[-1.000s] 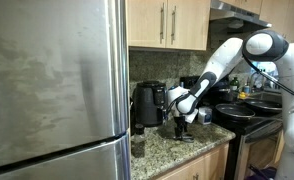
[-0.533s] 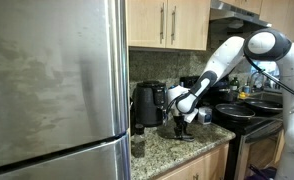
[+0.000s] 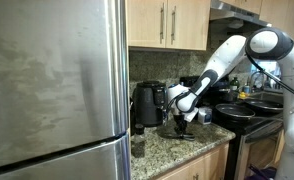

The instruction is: Pick up the pair of scissors

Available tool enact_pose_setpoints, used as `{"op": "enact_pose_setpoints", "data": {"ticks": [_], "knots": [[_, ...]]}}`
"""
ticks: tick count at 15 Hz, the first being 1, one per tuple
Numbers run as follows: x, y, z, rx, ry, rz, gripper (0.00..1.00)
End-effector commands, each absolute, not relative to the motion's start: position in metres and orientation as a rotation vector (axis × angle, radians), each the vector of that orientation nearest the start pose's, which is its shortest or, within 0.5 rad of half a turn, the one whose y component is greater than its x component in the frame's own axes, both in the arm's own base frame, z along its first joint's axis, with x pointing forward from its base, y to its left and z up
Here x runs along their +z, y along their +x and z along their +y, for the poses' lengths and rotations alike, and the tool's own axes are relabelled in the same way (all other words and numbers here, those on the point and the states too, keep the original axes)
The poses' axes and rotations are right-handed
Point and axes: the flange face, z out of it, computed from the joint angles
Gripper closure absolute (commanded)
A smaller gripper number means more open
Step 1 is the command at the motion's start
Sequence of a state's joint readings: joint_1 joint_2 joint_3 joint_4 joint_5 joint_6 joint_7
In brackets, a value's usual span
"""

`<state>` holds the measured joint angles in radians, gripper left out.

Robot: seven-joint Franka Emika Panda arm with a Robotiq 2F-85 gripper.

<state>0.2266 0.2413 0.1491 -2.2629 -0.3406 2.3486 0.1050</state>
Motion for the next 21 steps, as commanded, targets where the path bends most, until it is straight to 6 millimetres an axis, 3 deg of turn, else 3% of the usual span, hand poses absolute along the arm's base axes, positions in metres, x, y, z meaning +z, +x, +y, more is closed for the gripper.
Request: {"op": "enact_pose_setpoints", "data": {"ticks": [1, 5, 11, 16, 17, 19, 21], "knots": [[0.236, 0.477, 0.183, 0.219, -3.226, -0.881, 0.86], [0.242, 0.478, 0.181, 0.124, -3.302, -0.726, 1.0], [0.242, 0.473, 0.175, 0.118, -3.459, -0.413, 1.0], [0.239, 0.462, 0.173, 0.136, -3.533, -0.008, 1.0], [0.223, 0.48, 0.108, 0.127, -3.551, 0.068, 1.0], [0.233, 0.49, 0.077, 0.053, -3.585, 0.19, 1.0], [0.24, 0.506, 0.018, -0.013, -3.593, 0.327, 1.0]]}}
